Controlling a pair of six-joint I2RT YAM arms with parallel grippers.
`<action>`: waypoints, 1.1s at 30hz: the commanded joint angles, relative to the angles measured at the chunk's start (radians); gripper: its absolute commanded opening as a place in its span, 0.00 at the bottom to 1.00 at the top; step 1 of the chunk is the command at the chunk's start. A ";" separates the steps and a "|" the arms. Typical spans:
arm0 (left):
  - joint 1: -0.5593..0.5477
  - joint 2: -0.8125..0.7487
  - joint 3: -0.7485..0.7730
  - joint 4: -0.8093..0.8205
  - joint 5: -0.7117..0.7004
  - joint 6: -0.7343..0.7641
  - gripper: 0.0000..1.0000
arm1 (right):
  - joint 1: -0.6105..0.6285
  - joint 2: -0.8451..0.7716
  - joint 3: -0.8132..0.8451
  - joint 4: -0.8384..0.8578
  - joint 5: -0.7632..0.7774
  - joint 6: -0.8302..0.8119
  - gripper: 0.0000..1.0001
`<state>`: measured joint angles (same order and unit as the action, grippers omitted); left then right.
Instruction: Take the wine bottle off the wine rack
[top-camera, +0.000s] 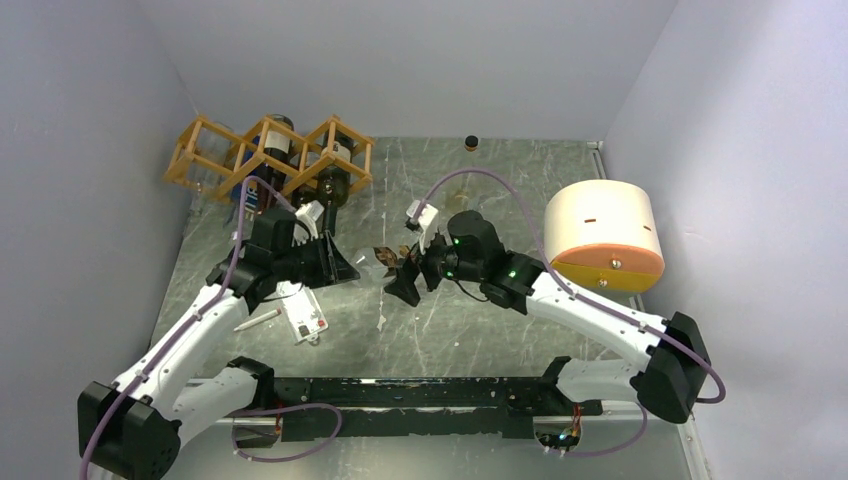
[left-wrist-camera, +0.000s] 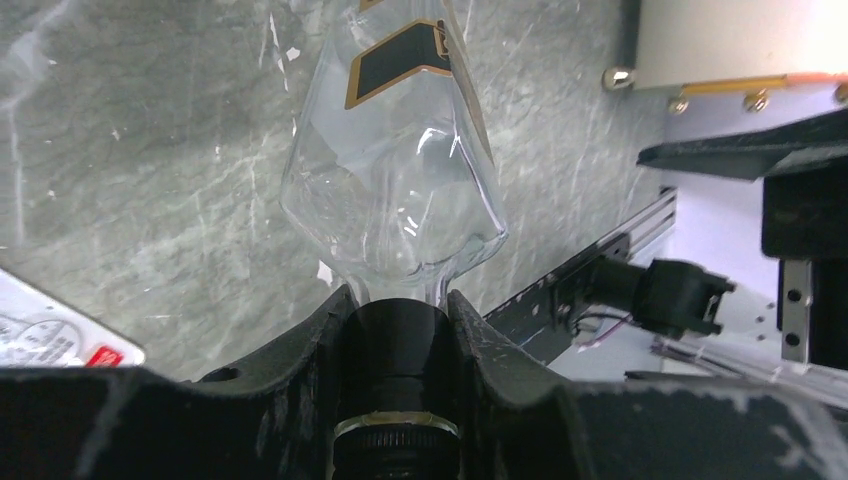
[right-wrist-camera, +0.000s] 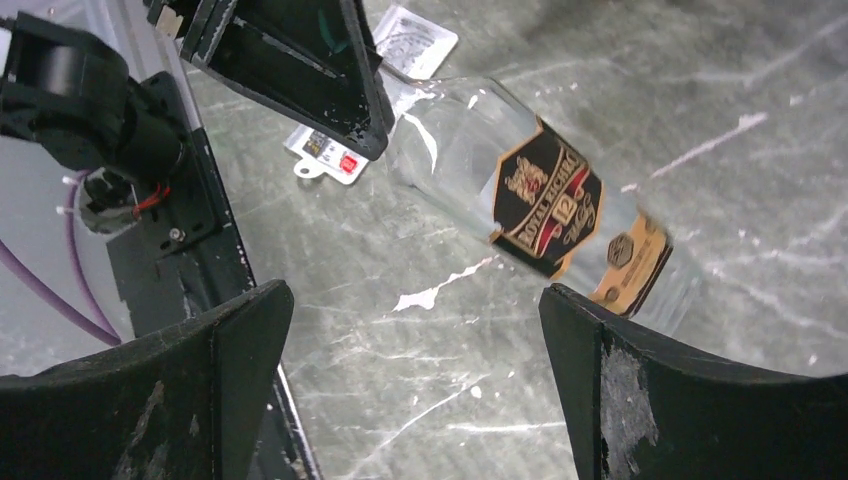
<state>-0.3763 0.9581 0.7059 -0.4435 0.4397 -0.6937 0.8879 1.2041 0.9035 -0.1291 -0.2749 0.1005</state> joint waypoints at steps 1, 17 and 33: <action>-0.028 0.008 0.136 -0.107 0.005 0.171 0.07 | 0.007 0.023 0.023 0.112 -0.110 -0.229 1.00; -0.052 0.063 0.321 -0.322 -0.006 0.316 0.07 | 0.005 0.288 0.149 0.241 -0.297 -0.578 0.98; -0.053 0.113 0.398 -0.374 0.016 0.407 0.15 | 0.006 0.441 0.192 0.276 -0.390 -0.603 0.86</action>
<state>-0.4217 1.0794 1.0389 -0.8574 0.4084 -0.3096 0.8906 1.6203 1.0473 0.1246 -0.6331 -0.4877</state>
